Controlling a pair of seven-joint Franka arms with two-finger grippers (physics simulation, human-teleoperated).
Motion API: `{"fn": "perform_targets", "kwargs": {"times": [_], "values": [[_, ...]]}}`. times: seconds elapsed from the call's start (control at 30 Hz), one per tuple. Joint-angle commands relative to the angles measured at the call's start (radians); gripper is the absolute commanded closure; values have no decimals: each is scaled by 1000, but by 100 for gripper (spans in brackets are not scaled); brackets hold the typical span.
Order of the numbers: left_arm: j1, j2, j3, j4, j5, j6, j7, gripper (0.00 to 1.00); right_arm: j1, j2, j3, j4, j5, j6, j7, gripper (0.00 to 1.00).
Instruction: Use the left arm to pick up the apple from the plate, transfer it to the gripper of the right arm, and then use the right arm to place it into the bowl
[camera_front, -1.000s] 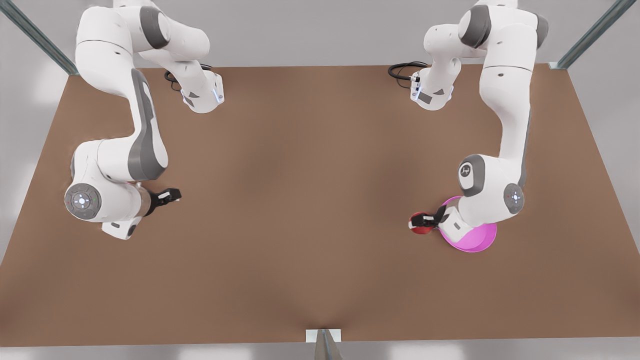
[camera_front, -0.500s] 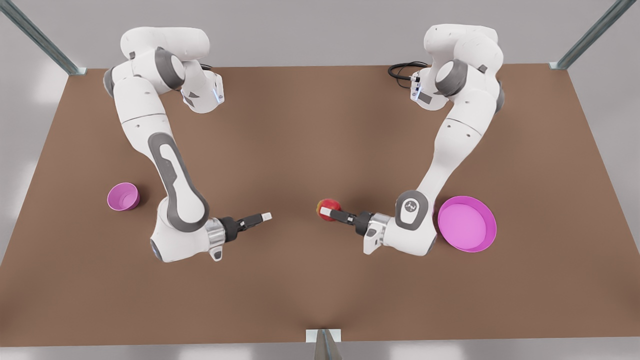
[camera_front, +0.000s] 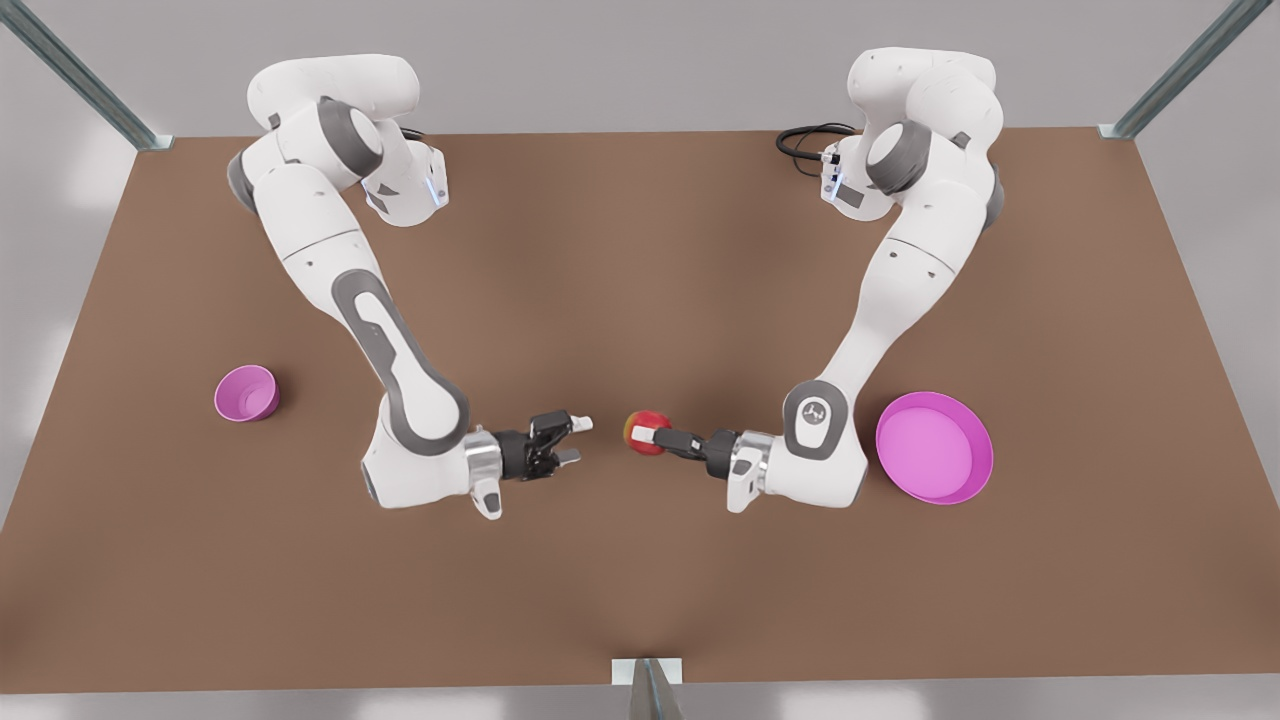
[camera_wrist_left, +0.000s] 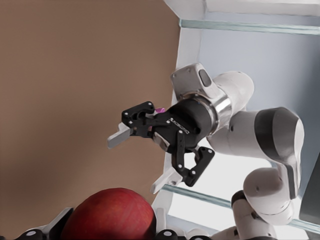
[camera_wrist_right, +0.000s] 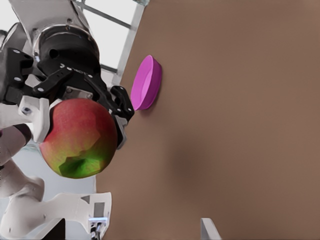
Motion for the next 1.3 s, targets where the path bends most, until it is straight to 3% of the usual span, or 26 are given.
{"fn": "perform_targets", "kwargs": {"times": [0.0, 0.33, 0.7, 1.27], "values": [[-2, -2, -1, 0, -7, 31, 90, 25, 0, 2, 15, 2, 59, 100, -821, 0], [-6, -2, -1, 0, -7, 55, 88, 25, -15, 55, 79, 56, 108, 113, -876, 0], [-13, 0, 0, 14, -7, 92, 93, 25, -77, 71, 168, 4, 196, 97, -947, 0], [-19, 0, -6, 13, -30, 121, 85, 23, -38, 128, 196, 44, 232, 184, -973, 0]]}}
